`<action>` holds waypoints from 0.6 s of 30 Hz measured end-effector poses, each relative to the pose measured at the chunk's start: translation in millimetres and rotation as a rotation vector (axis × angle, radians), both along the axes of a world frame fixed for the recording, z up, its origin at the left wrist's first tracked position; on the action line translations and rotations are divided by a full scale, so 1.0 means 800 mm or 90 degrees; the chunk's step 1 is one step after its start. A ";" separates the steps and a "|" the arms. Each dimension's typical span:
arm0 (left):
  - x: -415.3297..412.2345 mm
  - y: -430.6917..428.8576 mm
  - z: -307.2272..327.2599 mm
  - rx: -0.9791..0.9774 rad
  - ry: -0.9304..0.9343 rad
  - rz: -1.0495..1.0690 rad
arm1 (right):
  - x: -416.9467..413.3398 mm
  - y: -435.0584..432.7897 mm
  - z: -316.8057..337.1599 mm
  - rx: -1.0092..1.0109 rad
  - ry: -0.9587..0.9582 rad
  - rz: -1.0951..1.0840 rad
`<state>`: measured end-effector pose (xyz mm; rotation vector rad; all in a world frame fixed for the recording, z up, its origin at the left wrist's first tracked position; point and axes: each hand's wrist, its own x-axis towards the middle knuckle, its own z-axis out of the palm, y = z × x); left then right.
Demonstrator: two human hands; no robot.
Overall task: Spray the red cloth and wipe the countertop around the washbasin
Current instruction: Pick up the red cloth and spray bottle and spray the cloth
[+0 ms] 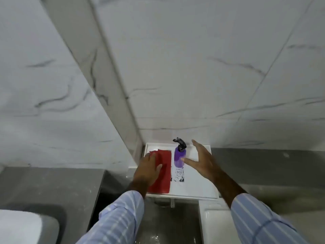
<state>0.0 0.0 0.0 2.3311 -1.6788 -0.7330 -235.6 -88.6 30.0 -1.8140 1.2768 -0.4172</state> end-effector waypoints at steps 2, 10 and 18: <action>-0.009 -0.010 -0.025 0.046 -0.030 0.025 | 0.015 -0.005 -0.021 0.021 -0.060 -0.026; -0.052 -0.034 -0.086 0.163 -0.081 0.072 | 0.068 -0.013 -0.077 0.084 -0.214 -0.114; -0.039 -0.059 -0.076 0.040 0.106 0.158 | 0.066 -0.030 -0.054 0.083 -0.346 -0.197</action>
